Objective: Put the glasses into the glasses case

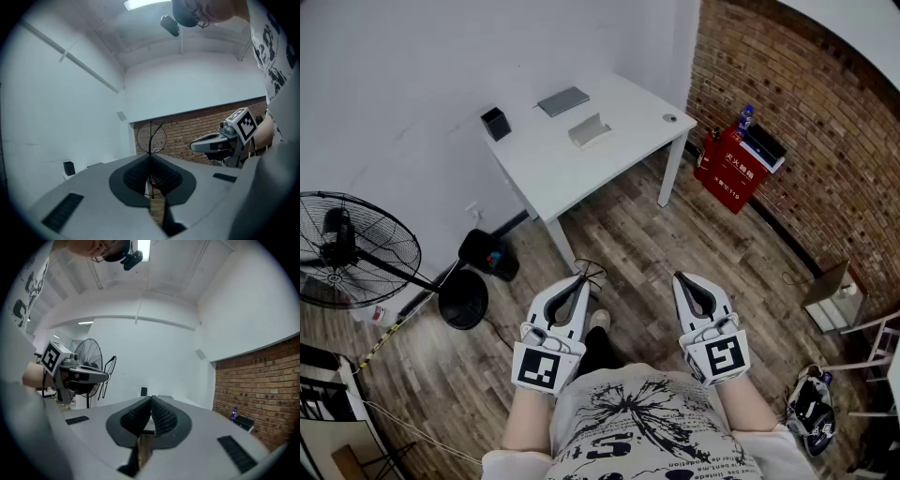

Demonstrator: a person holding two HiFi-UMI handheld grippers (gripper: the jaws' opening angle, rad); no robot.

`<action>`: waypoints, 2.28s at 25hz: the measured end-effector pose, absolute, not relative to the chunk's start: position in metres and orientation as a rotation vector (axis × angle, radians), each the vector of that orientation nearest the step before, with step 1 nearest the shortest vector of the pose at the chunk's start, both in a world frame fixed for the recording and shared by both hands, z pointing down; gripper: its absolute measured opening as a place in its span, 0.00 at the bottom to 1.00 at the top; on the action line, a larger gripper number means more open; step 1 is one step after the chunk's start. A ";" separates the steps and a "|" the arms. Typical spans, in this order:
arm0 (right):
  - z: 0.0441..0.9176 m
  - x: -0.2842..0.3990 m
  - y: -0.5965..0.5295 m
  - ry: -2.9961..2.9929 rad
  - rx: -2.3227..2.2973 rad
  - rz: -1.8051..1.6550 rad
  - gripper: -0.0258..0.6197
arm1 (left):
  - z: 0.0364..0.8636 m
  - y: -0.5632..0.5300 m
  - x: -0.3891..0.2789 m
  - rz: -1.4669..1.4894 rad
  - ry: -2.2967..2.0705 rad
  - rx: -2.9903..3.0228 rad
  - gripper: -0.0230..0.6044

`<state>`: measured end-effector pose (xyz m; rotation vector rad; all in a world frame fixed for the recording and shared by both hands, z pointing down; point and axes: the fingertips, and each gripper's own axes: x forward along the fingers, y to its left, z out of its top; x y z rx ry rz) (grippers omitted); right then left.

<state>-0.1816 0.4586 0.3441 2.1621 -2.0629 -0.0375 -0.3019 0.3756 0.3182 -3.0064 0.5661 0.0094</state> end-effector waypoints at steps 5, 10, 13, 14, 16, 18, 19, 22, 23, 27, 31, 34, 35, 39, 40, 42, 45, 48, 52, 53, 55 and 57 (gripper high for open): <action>0.346 -0.175 0.464 -2.061 2.166 -0.030 0.06 | 0.319 0.379 -0.294 0.004 0.563 -3.006 0.06; 0.347 -0.166 0.472 -2.052 2.184 -0.018 0.06 | 0.322 0.383 -0.285 -0.014 0.547 -3.021 0.06; 0.348 -0.161 0.476 -2.056 2.192 -0.001 0.06 | 0.323 0.384 -0.279 -0.033 0.537 -3.022 0.06; 0.348 -0.160 0.476 -2.051 2.192 -0.001 0.06 | 0.322 0.383 -0.277 -0.037 0.532 -3.024 0.06; 0.351 -0.155 0.477 -2.031 2.195 0.002 0.06 | 0.323 0.382 -0.272 -0.050 0.519 -3.030 0.06; 0.353 -0.146 0.474 -2.009 2.216 0.023 0.06 | 0.324 0.378 -0.265 -0.061 0.506 -3.034 0.06; 0.355 -0.141 0.472 -1.999 2.230 0.038 0.06 | 0.324 0.374 -0.261 -0.063 0.501 -3.034 0.06; 0.362 -0.123 0.458 -1.975 2.268 0.079 0.06 | 0.328 0.356 -0.248 -0.069 0.492 -3.033 0.06; 0.365 -0.118 0.450 -1.969 2.273 0.087 0.06 | 0.330 0.347 -0.243 -0.068 0.491 -3.035 0.06; 0.371 -0.094 0.404 -1.946 2.261 0.109 0.06 | 0.335 0.298 -0.219 -0.060 0.485 -3.050 0.06; 0.378 -0.063 0.347 -1.922 2.230 0.123 0.06 | 0.345 0.239 -0.192 -0.118 0.477 -3.061 0.06; 0.384 -0.039 0.296 -1.924 2.185 0.132 0.06 | 0.346 0.189 -0.164 -0.118 0.473 -3.053 0.06; 0.384 -0.031 0.278 -1.924 2.176 0.139 0.06 | 0.343 0.172 -0.154 -0.091 0.476 -3.060 0.06; 0.376 0.005 0.203 -1.927 2.168 0.144 0.06 | 0.329 0.100 -0.117 0.009 0.492 -3.078 0.06; 0.374 0.014 0.184 -1.927 2.174 0.147 0.06 | 0.327 0.082 -0.109 0.016 0.494 -3.074 0.06; 0.372 0.031 0.148 -1.926 2.178 0.156 0.06 | 0.327 0.048 -0.095 0.016 0.498 -3.070 0.06; 0.373 0.050 0.097 -1.936 2.164 0.163 0.06 | 0.328 0.002 -0.076 0.008 0.506 -3.069 0.06; 0.377 0.062 0.057 -1.959 2.136 0.176 0.06 | 0.329 -0.035 -0.063 0.001 0.526 -3.072 0.06; 0.387 0.075 0.013 -1.998 2.090 0.209 0.06 | 0.335 -0.071 -0.052 -0.008 0.589 -3.081 0.06; 0.389 0.078 0.003 -2.015 2.072 0.212 0.06 | 0.338 -0.078 -0.050 -0.019 0.612 -3.081 0.06; 0.393 0.085 -0.017 -2.052 2.032 0.208 0.06 | 0.344 -0.092 -0.045 -0.037 0.656 -3.070 0.06; 0.396 0.096 -0.038 -2.091 1.989 0.202 0.06 | 0.348 -0.106 -0.037 -0.053 0.702 -3.055 0.06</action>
